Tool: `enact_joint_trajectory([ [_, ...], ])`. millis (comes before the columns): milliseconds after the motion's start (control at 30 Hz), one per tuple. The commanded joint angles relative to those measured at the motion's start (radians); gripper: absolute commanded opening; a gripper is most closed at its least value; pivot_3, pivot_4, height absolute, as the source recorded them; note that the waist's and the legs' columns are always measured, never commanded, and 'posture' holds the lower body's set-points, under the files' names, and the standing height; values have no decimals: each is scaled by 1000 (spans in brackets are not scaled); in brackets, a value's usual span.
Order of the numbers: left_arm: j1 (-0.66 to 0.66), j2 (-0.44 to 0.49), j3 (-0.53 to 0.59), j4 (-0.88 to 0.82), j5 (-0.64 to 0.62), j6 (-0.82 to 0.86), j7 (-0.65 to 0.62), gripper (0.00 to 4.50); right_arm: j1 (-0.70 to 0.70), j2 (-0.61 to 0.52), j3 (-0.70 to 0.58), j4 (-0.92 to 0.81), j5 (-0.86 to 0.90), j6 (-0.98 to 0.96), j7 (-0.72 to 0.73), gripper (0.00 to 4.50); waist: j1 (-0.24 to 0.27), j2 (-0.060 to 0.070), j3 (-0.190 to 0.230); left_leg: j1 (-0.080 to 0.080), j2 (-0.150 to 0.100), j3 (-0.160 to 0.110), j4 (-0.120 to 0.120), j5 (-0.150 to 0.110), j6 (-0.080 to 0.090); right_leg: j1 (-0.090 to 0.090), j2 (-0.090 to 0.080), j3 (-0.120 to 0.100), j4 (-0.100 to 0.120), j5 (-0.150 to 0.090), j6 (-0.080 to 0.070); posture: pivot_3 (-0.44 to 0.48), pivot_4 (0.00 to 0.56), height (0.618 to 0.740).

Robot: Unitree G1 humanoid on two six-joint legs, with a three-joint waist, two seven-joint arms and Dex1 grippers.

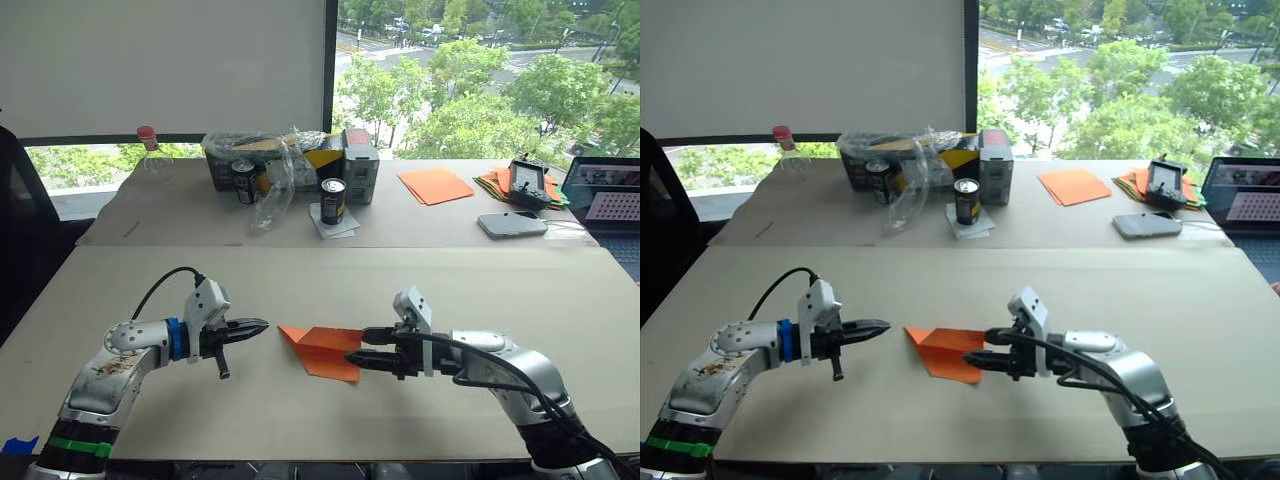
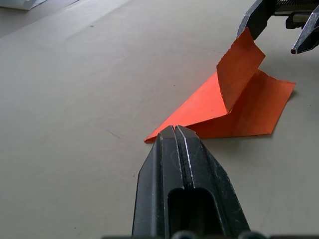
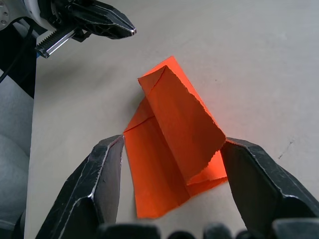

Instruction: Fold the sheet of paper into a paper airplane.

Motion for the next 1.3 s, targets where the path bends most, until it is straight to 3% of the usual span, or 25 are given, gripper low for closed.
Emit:
enact_joint_trajectory([
  [33,22,18,30,-45,-27,-10,-17,0,-10,-1,9,-13,-3,-21,2,2472,0,0,0,0,0,0,0,0,0,0,0,0,0,0,0,0,150,670],
  [267,36,33,53,-83,-104,50,-42,0,-29,-24,21,-36,-29,-81,31,80,0,0,0,0,0,0,0,0,0,0,0,0,0,0,0,0,150,670],
  [333,32,34,52,-82,-108,55,-39,0,-38,-30,23,-35,-32,-95,39,29,0,0,0,0,0,0,0,0,0,0,0,0,0,0,0,0,150,670],
  [500,-3,33,61,-98,-181,124,-62,0,-267,-44,-9,39,-61,-242,132,29,-6,1,3,0,0,1,0,0,-1,-1,0,0,0,1,-1,0,150,670],
  [633,-16,40,56,-87,-184,134,-70,0,-404,-44,21,146,-188,-520,193,29,-3,1,3,1,1,0,-4,1,-1,0,1,-2,-3,1,-1,0,150,670],
  [767,-17,44,55,-86,-185,141,-76,0,-471,-51,84,245,-392,-918,206,29,-4,1,3,0,0,1,-4,1,-1,-1,0,-2,-5,1,-1,0,150,670],
  [933,-13,56,53,-81,-181,152,-86,0,-391,-47,140,380,-616,-1499,102,29,-2,1,3,0,0,1,-4,1,-1,-1,1,-1,-5,1,-1,0,150,670],
  [1033,-23,56,45,-76,-184,156,-99,0,-343,-64,156,467,-735,-1729,15,29,-2,1,3,0,0,2,-4,1,-2,-1,1,-1,-4,1,-1,0,150,670],
  [1300,-37,47,32,-60,-180,156,-112,0,-274,-87,182,655,-958,-1950,-192,29,-7,1,3,1,0,2,-3,2,-3,-3,1,1,4,0,-3,0,150,670],
])
